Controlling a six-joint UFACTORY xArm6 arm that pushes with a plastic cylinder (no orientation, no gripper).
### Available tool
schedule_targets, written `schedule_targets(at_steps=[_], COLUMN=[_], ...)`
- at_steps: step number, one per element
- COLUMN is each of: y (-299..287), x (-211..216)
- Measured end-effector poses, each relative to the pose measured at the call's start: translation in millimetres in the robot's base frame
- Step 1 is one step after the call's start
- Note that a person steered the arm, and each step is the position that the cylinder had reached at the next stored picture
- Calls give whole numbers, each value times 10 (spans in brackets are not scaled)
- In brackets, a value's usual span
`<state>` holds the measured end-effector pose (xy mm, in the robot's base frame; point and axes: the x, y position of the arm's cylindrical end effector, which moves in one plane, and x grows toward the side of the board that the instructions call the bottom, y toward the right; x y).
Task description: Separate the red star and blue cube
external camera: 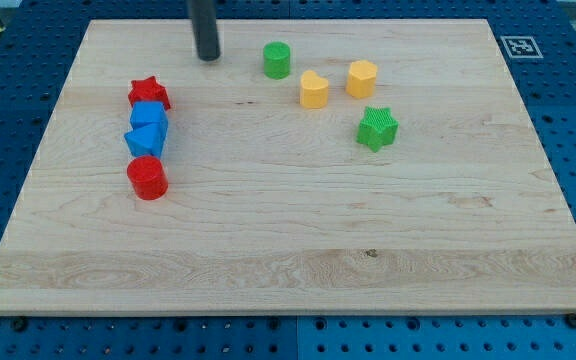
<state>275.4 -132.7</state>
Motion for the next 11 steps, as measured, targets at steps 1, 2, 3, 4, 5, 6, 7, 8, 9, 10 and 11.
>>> schedule_targets(at_steps=[1, 2, 3, 4, 5, 6, 7, 8, 9, 10, 11], y=[-373, -735, -943, -789, -611, -611, -590, -409, -263, -261, -160], x=[264, 496, 709, 939, 1026, 1011, 1011, 1001, 924, 800, 695])
